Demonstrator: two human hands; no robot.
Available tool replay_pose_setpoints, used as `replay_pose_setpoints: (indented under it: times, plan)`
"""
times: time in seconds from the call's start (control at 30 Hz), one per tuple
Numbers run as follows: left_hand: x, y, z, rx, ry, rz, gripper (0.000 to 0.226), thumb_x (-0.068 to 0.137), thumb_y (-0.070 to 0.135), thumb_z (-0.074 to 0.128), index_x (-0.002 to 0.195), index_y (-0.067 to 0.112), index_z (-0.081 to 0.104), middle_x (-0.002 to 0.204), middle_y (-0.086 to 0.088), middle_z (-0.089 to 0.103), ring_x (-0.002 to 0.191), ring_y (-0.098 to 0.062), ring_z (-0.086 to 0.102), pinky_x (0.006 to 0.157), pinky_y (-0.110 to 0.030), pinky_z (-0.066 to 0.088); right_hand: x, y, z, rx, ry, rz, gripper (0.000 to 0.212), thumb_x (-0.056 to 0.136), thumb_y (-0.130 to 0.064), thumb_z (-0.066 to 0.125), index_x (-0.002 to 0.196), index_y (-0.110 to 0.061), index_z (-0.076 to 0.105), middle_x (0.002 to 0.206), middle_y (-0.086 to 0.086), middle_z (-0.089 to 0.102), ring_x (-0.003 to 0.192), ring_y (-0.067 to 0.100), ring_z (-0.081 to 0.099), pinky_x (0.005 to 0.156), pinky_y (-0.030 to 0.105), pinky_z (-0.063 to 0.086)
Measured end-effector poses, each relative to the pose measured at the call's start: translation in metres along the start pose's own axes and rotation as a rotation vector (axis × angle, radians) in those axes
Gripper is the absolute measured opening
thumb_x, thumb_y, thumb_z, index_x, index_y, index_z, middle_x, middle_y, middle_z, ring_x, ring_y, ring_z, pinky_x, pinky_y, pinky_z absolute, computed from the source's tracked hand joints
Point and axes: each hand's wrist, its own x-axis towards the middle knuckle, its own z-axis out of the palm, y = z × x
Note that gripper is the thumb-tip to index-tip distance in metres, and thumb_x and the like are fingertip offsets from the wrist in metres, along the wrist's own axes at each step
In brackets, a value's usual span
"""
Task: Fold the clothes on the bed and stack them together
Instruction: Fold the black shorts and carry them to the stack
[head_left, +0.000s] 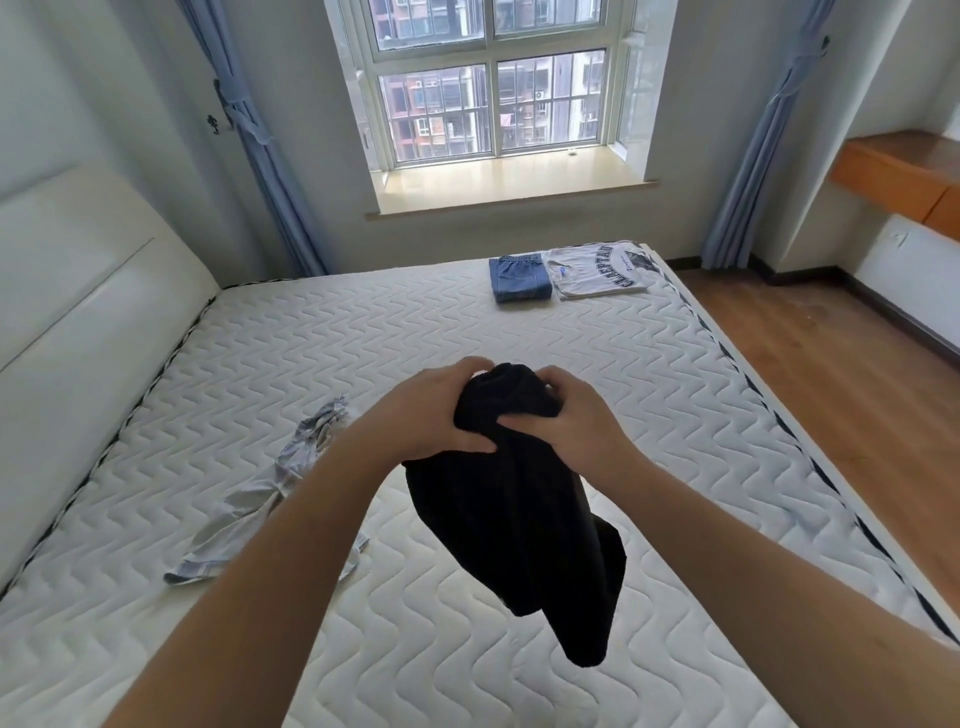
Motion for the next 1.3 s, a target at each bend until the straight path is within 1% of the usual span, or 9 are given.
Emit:
replay_pose_setpoints:
  times: [0.1, 0.2, 0.37, 0.5, 0.63, 0.77, 0.9, 1.03, 1.3]
  plan:
    - [0.011, 0.007, 0.008, -0.007, 0.0, -0.002, 0.039, 0.074, 0.042, 0.077, 0.106, 0.023, 0.063, 0.094, 0.009, 0.067, 0.087, -0.01, 0.062, 0.084, -0.043, 0.054, -0.002, 0.014, -0.018, 0.031, -0.081, -0.017, 0.035, 0.075, -0.04, 0.078, 0.107, -0.035, 0.064, 0.099, -0.018, 0.071, 0.093, 0.003, 0.067, 0.086, 0.03, 0.052]
    - [0.02, 0.014, 0.012, -0.005, 0.006, -0.005, 0.029, 0.079, 0.04, 0.071, 0.1, 0.023, 0.063, 0.09, 0.009, 0.066, 0.084, -0.01, 0.062, 0.083, -0.043, 0.054, -0.009, 0.038, -0.04, 0.195, -0.185, 0.042, 0.04, 0.084, -0.03, 0.07, 0.122, -0.032, 0.059, 0.121, -0.012, 0.067, 0.112, 0.009, 0.064, 0.097, 0.031, 0.05]
    - [0.035, 0.027, 0.008, -0.009, 0.003, -0.023, 0.021, 0.078, 0.041, 0.069, 0.092, 0.028, 0.061, 0.08, 0.012, 0.067, 0.076, -0.005, 0.062, 0.076, -0.037, 0.054, -0.024, 0.11, -0.069, 0.131, -0.053, 0.337, 0.045, 0.095, -0.059, 0.044, 0.132, -0.033, 0.052, 0.135, -0.01, 0.055, 0.124, 0.012, 0.053, 0.111, 0.044, 0.039]
    - [0.043, 0.041, 0.003, -0.046, 0.041, -0.036, 0.018, 0.076, 0.038, 0.073, 0.086, 0.029, 0.061, 0.077, 0.012, 0.066, 0.072, -0.002, 0.06, 0.069, -0.031, 0.052, -0.038, 0.174, -0.073, 0.177, -0.018, 0.699, 0.059, 0.098, -0.058, 0.037, 0.144, -0.022, 0.041, 0.148, 0.004, 0.044, 0.132, 0.022, 0.046, 0.115, 0.052, 0.03]
    - [0.045, 0.05, -0.009, -0.103, 0.053, -0.043, 0.02, 0.074, 0.035, 0.078, 0.087, 0.034, 0.062, 0.078, 0.018, 0.066, 0.076, 0.004, 0.06, 0.067, -0.024, 0.046, -0.055, 0.213, -0.065, 0.291, -0.088, 0.935, 0.09, 0.081, -0.081, 0.041, 0.149, -0.022, 0.038, 0.154, -0.001, 0.038, 0.143, 0.02, 0.033, 0.12, 0.05, 0.019]
    - [0.052, 0.061, -0.025, -0.079, 0.06, -0.049, 0.024, 0.075, 0.036, 0.08, 0.094, 0.032, 0.066, 0.084, 0.023, 0.065, 0.08, 0.008, 0.059, 0.067, -0.021, 0.044, -0.061, 0.231, -0.055, 0.459, -0.176, 0.85, 0.094, 0.076, -0.086, 0.043, 0.151, -0.031, 0.032, 0.156, -0.012, 0.032, 0.147, 0.014, 0.024, 0.119, 0.041, 0.017]
    - [0.052, 0.058, -0.029, -0.084, 0.126, -0.089, 0.028, 0.073, 0.036, 0.082, 0.095, 0.028, 0.067, 0.085, 0.017, 0.067, 0.079, 0.006, 0.061, 0.069, -0.021, 0.047, -0.053, 0.239, -0.058, 0.615, -0.097, 0.713, 0.068, 0.078, -0.066, 0.063, 0.126, -0.018, 0.061, 0.135, -0.003, 0.061, 0.125, 0.008, 0.055, 0.108, 0.031, 0.037]
    - [0.039, 0.039, -0.025, -0.188, 0.139, -0.144, 0.037, 0.071, 0.035, 0.085, 0.102, 0.044, 0.066, 0.089, 0.024, 0.07, 0.081, 0.01, 0.064, 0.071, -0.021, 0.047, -0.038, 0.24, -0.082, 0.744, 0.004, 0.605, 0.048, 0.092, -0.04, 0.063, 0.128, -0.009, 0.061, 0.127, 0.01, 0.066, 0.12, 0.024, 0.061, 0.106, 0.041, 0.043]
    - [0.023, -0.004, 0.013, -0.391, 0.117, -0.246, 0.042, 0.067, 0.033, 0.089, 0.091, 0.059, 0.066, 0.089, 0.025, 0.072, 0.08, 0.009, 0.067, 0.071, -0.021, 0.048, -0.028, 0.221, -0.152, 0.086, 0.177, 0.507, 0.027, 0.089, -0.051, 0.063, 0.095, -0.025, 0.065, 0.095, -0.003, 0.069, 0.092, 0.018, 0.065, 0.074, 0.03, 0.052]
